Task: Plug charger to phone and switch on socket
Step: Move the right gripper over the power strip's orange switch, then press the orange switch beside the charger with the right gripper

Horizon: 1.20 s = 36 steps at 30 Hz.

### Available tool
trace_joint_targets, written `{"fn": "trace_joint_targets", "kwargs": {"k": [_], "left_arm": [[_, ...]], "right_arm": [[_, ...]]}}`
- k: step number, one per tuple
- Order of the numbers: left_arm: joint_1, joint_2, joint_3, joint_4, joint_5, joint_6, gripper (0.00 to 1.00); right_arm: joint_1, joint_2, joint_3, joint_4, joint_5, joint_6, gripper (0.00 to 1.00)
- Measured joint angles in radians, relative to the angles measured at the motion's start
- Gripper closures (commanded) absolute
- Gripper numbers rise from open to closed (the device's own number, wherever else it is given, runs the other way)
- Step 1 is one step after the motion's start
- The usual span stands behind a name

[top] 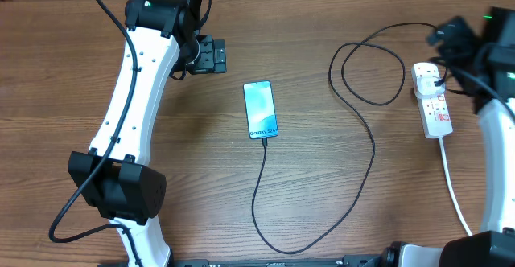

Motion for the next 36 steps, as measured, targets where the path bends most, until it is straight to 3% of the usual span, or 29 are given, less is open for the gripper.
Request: {"fn": "trace_joint_targets", "kwargs": {"k": [7, 15, 36], "left_arm": [[0.0, 0.0, 0.0, 0.0, 0.0, 0.0, 0.0], [0.0, 0.0, 0.0, 0.0, 0.0, 0.0, 0.0], [0.0, 0.0, 0.0, 0.0, 0.0, 0.0, 0.0]], "right_arm": [[-0.19, 0.1, 0.0, 0.045, -0.227, -0.15, 0.0], [-0.216, 0.295, 0.0, 0.062, -0.365, -0.294, 0.0], [-0.216, 0.364, 0.0, 0.075, -0.287, -0.413, 0.0]]}}
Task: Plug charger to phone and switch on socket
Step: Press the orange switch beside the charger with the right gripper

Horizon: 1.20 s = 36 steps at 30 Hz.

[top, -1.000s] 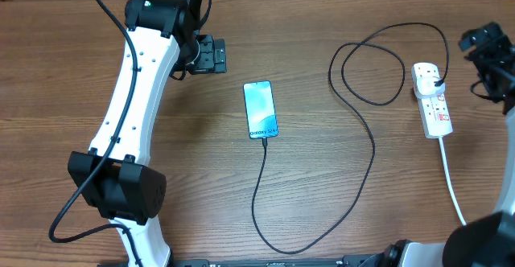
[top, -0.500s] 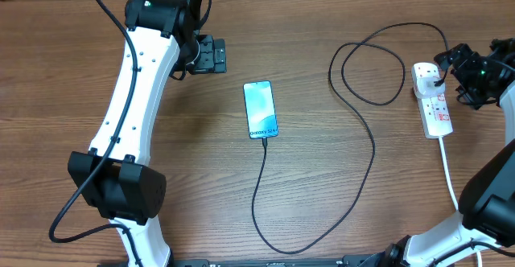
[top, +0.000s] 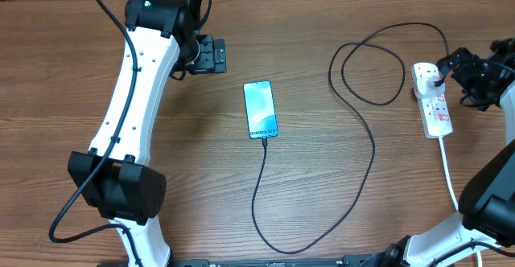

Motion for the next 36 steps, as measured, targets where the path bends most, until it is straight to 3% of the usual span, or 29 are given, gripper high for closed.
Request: {"fn": "trace_joint_targets", "kwargs": {"k": [14, 36], "left_arm": [[0.0, 0.0, 0.0, 0.0, 0.0, 0.0, 0.0], [0.0, 0.0, 0.0, 0.0, 0.0, 0.0, 0.0]], "right_arm": [[0.0, 0.0, -0.038, 0.051, 0.0, -0.015, 0.0], [0.0, 0.011, -0.215, 0.294, -0.077, -0.005, 0.0]]}}
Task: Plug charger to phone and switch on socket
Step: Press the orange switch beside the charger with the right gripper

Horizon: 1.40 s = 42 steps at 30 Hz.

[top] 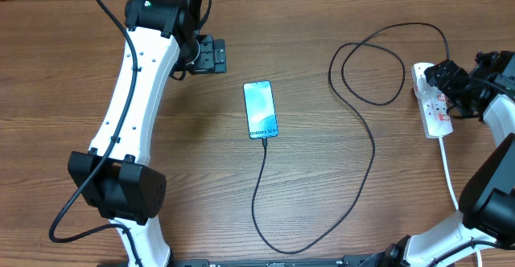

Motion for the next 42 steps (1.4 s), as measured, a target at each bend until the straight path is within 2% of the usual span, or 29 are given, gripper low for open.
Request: {"fn": "trace_joint_targets", "kwargs": {"k": [11, 42], "left_arm": [[0.0, 0.0, 0.0, 0.0, 0.0, 0.0, 0.0], [0.0, 0.0, 0.0, 0.0, 0.0, 0.0, 0.0]], "right_arm": [[0.022, 0.057, -0.003, 0.035, -0.009, 0.015, 0.0], [0.045, 0.056, -0.002, 0.034, 0.028, 0.038, 0.0]]}}
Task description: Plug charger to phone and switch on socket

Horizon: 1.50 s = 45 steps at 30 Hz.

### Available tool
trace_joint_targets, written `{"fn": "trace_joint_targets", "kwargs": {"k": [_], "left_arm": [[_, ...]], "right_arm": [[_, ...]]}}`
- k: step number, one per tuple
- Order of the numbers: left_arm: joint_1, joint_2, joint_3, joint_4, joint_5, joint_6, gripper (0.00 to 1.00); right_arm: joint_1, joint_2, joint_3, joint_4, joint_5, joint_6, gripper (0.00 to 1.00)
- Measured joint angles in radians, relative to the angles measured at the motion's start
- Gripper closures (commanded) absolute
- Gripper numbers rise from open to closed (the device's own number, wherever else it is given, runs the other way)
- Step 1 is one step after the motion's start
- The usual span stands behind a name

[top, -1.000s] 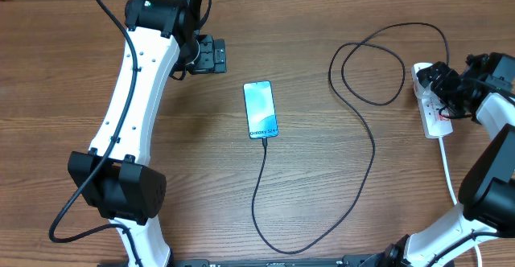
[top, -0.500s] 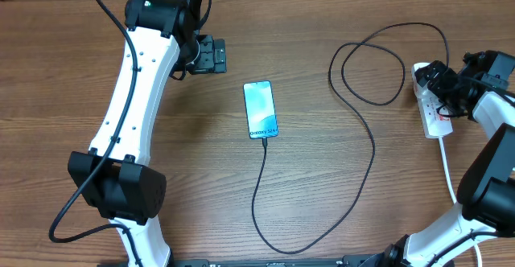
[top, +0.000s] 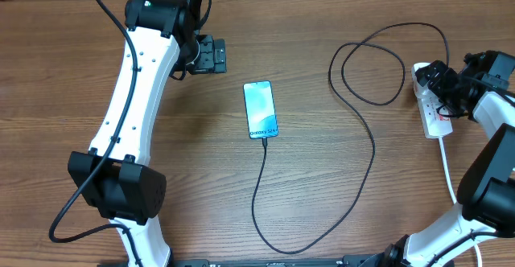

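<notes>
The phone (top: 261,109) lies face up mid-table with its screen lit, and the black charger cable (top: 372,150) is plugged into its near end. From there the cable loops round to the white power strip (top: 438,121) at the right. My right gripper (top: 439,82) is down over the strip's far end, covering the plug and switches there. Its fingers read as one dark mass, apparently shut. My left gripper (top: 212,55) hangs at the far left, well away from the phone. The overhead view does not show its jaw state.
The strip's white lead (top: 451,182) runs toward the front right edge. The cable's big loop (top: 366,66) lies between the phone and the strip. The left arm's white links (top: 133,98) stretch along the left side of the wooden table (top: 193,186).
My right gripper has shifted slightly left along the strip's far end and now covers more of it. Phone, cable and left arm are unchanged.
The right arm was first raised at the far right edge, beside the strip. Then its gripper was just right of the strip's plug end, then on it, and now it sits further over that end. The phone stayed plugged in and lit; the left arm stayed still.
</notes>
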Motion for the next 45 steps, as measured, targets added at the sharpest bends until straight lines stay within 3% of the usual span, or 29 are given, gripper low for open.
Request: {"fn": "trace_joint_targets", "kwargs": {"k": [28, 45], "left_arm": [[0.0, 0.0, 0.0, 0.0, 0.0, 0.0, 0.0], [0.0, 0.0, 0.0, 0.0, 0.0, 0.0, 0.0]], "right_arm": [[0.0, -0.002, 0.003, -0.019, -0.033, 0.003, 0.0], [0.013, -0.106, 0.02, -0.205, 0.086, 0.087, 0.0]]}}
